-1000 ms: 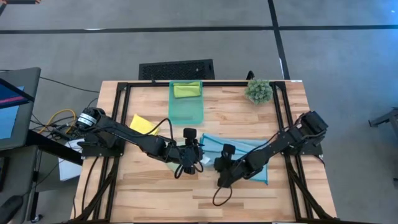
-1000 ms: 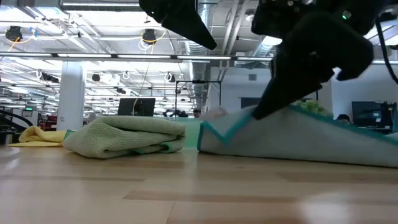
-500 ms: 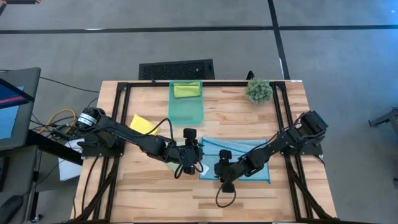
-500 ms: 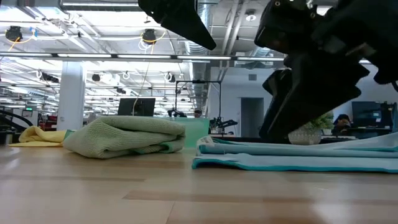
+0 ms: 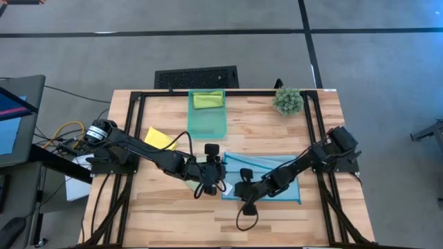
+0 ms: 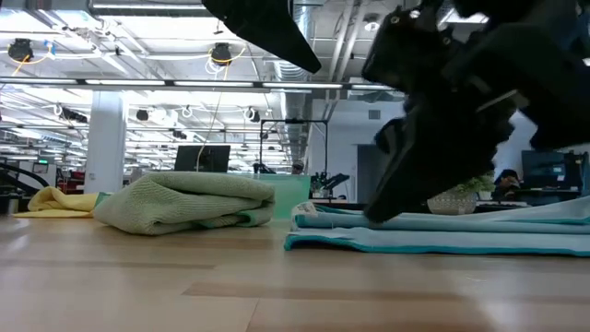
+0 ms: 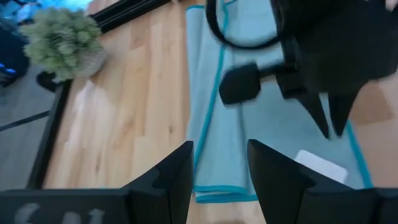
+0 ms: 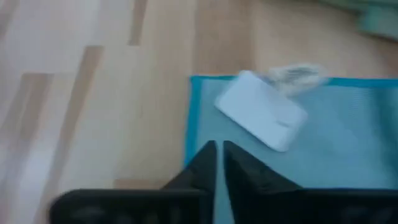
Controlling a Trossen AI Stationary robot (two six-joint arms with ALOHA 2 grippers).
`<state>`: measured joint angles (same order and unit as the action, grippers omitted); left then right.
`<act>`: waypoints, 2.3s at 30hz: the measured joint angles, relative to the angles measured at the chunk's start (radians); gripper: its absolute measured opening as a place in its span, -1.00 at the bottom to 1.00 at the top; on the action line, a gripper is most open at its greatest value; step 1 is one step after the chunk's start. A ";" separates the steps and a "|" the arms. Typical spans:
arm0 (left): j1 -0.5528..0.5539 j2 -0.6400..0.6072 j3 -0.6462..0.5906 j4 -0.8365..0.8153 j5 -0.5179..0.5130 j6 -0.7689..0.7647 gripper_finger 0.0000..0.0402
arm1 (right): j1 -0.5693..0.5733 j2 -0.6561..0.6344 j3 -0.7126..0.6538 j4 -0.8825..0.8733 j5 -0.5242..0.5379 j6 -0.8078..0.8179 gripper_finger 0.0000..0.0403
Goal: Fold microfiber towels
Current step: Fold the blue microfiber cloth
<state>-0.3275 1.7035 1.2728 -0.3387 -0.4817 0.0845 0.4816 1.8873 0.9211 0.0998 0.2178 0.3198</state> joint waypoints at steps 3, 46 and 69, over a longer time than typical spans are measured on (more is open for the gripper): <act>0.001 0.000 0.000 0.008 0.032 0.001 -0.28 | 0.001 0.054 -0.002 0.095 -0.003 -0.014 -0.95; 0.223 0.336 0.003 0.010 -0.003 0.187 -0.29 | 0.336 -0.402 -0.190 -0.576 0.399 0.491 -0.54; 0.062 0.346 0.306 -0.359 -0.013 0.138 -0.98 | 0.345 -0.460 -0.158 -1.118 0.204 0.308 0.06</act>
<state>-0.2659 2.0495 1.5784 -0.6976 -0.4946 0.2230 0.8268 1.4269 0.7631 -1.0184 0.4222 0.6281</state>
